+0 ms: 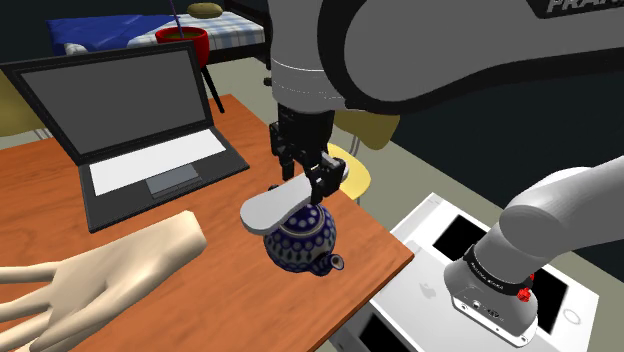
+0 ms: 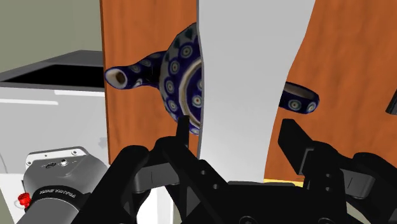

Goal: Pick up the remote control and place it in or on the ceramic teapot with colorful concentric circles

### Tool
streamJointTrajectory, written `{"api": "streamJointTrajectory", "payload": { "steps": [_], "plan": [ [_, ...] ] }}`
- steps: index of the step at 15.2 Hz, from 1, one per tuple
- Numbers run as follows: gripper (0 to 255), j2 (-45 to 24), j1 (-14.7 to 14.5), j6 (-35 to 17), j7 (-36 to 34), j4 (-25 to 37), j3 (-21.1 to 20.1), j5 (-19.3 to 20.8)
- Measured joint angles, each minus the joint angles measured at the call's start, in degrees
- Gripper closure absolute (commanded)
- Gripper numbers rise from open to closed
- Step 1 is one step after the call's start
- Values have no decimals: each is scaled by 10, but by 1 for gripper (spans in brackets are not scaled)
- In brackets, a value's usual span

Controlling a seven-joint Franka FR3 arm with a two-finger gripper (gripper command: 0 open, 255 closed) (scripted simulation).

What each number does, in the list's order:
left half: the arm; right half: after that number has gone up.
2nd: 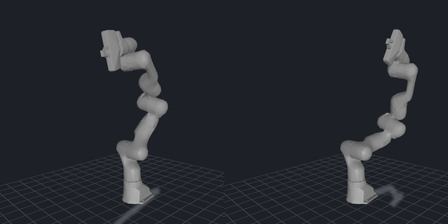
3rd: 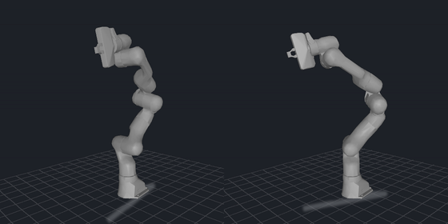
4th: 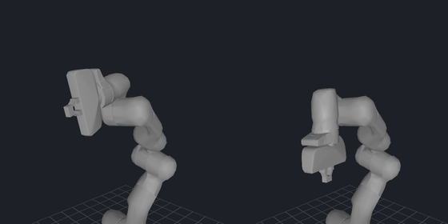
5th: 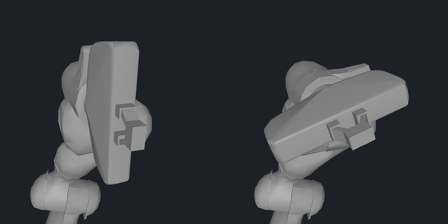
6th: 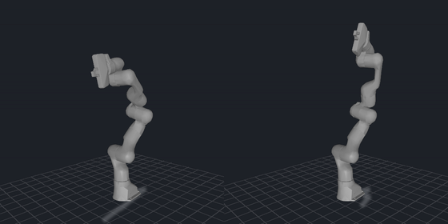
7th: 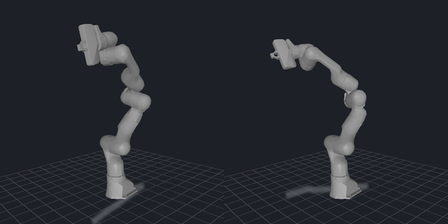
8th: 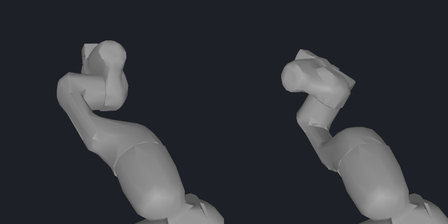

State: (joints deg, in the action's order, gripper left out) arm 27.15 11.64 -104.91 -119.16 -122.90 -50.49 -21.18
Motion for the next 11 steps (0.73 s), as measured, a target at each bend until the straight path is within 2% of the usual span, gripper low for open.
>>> {"api": "streamJointTrajectory", "payload": {
  "steps": [5,11],
  "plan": [
    [255,-5,0,-38,1,-33,-13,-5],
    [255,-6,1,-46,1,-39,-16,-6]
  ]
}}
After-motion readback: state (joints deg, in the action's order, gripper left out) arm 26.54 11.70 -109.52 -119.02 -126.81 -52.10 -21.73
